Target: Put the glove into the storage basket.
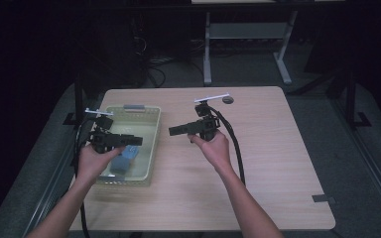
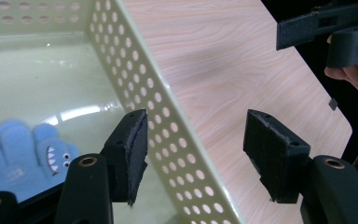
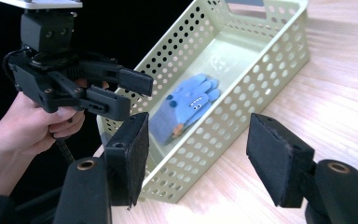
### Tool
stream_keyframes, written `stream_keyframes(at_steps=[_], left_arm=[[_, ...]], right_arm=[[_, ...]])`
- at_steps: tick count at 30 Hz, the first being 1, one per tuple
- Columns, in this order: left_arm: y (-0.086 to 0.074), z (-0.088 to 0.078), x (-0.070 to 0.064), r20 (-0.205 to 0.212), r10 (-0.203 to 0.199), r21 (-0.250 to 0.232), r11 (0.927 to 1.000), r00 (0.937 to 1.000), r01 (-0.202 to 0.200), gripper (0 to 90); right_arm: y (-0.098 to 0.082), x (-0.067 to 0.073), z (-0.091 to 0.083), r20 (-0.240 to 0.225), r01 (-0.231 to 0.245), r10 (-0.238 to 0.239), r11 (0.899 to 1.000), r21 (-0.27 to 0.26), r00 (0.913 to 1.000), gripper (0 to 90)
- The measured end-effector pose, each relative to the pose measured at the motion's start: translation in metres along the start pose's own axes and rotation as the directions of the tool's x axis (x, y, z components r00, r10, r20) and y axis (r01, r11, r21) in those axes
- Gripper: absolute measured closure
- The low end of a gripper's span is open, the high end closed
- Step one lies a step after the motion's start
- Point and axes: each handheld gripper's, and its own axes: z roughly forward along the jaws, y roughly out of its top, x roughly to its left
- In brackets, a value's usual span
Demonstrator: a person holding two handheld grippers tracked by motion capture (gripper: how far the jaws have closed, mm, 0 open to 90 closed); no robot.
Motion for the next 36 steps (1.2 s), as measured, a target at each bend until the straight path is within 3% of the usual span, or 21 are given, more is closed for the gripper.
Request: stream_keyframes(at_steps=[16, 36], left_arm=[[0.005, 0.013, -0.019, 0.035, 0.04, 0.01, 0.9991, 0.9986, -0.041, 36.9], [0.008, 0.031, -0.04, 0.091, 0.052, 0.003, 0.9986, 0.9945, -0.053, 33.5]], right_arm=[[-0.007, -0.013, -0.025, 0.023, -0.018, 0.018, 0.999, -0.031, 0.9996, 38.7], [-0.015, -0.029, -0.063, 0.068, -0.048, 0.053, 0.997, -0.067, 0.9963, 34.9]])
